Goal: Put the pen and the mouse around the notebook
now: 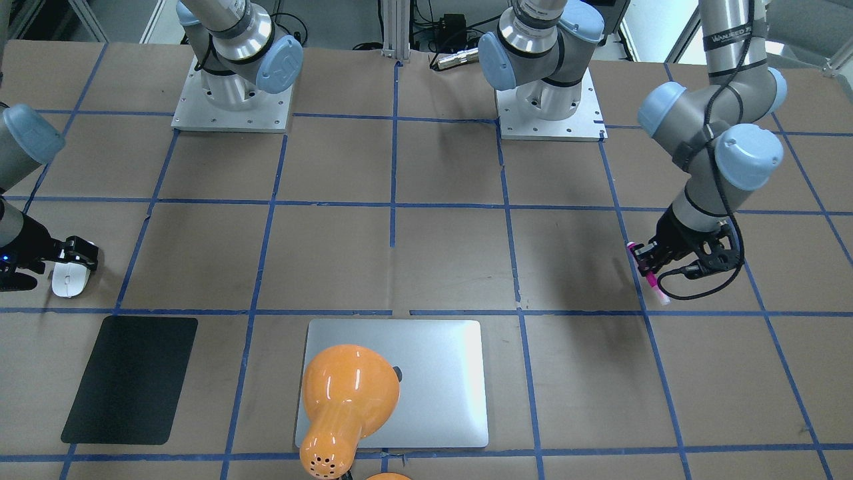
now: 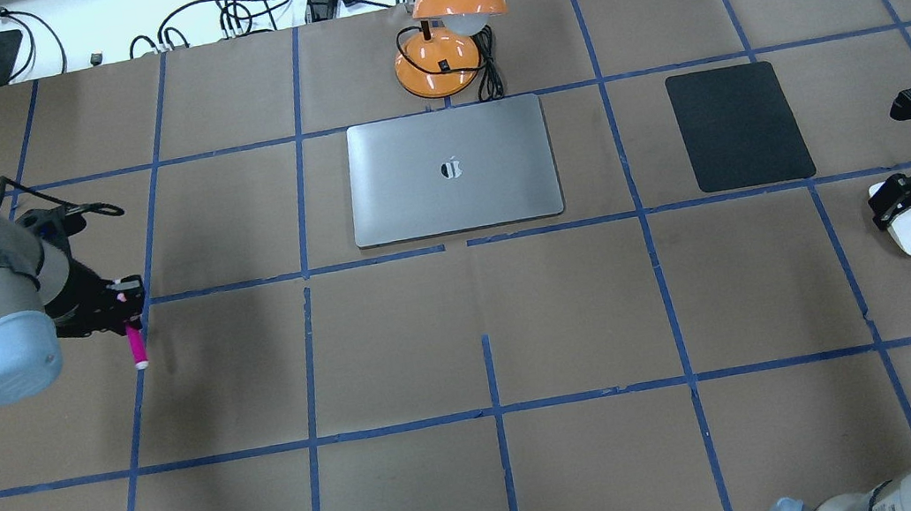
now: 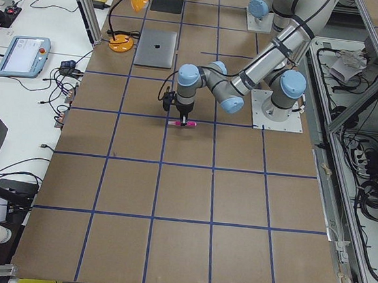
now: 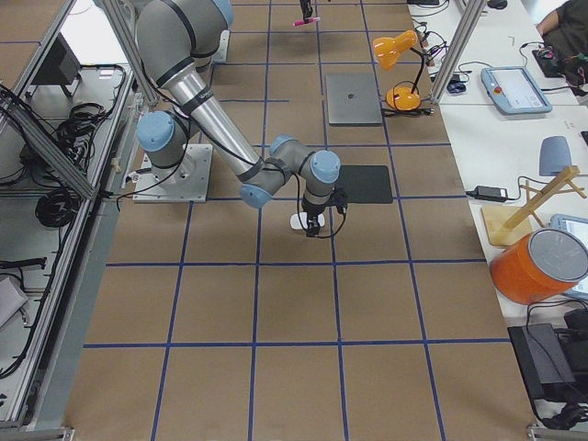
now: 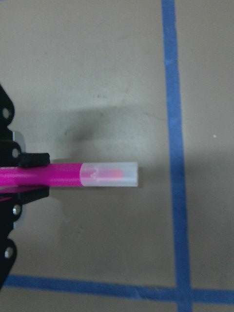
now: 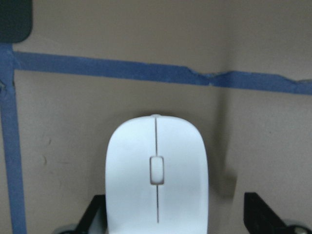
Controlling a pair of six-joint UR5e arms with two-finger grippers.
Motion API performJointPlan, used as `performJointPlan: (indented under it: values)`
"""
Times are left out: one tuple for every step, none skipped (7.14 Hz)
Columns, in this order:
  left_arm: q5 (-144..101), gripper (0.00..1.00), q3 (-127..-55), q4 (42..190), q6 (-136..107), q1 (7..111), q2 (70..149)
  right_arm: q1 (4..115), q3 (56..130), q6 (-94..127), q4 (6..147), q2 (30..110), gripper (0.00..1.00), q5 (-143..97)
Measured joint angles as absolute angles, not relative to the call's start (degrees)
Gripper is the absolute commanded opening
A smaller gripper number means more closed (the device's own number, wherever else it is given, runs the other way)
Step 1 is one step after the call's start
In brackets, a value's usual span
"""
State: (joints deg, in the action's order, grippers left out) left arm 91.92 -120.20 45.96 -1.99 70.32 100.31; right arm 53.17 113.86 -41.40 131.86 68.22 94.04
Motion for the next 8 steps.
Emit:
performJointPlan:
  values:
    - [91.7,0.0,-119.0,46.6,-18.9,78.0,100.5,53.3,113.8,-41.1,131.9,68.2,0.33,93.5]
    - [91.5,0.0,-117.8,46.8,-33.3,85.1,101.1,53.4,113.8,-41.0,131.8,68.3,0.34,93.3]
    - [91.3,0.0,-116.1,46.8,-46.1,91.3,101.7,53.8,113.5,-40.7,131.4,68.7,0.33,93.3]
    - [90.6,0.0,-113.8,46.9,-59.1,97.3,102.9,55.0,112.4,-39.7,130.1,69.7,0.3,93.4]
    - [90.1,0.0,-111.6,47.0,-70.3,102.7,104.6,57.1,109.9,-37.6,127.3,70.5,0.3,93.3]
    - [89.6,0.0,-109.9,46.9,-80.2,107.1,106.6,60.2,106.3,-33.9,123.4,70.6,0.3,93.1]
    - [89.3,0.0,-108.9,46.7,-88.8,110.8,108.8,64.5,102.0,-28.9,120.1,69.5,0.3,92.4]
    - [89.3,0.0,-108.6,46.7,-93.3,113.1,110.4,69.8,97.0,-23.6,118.8,66.9,0.3,91.3]
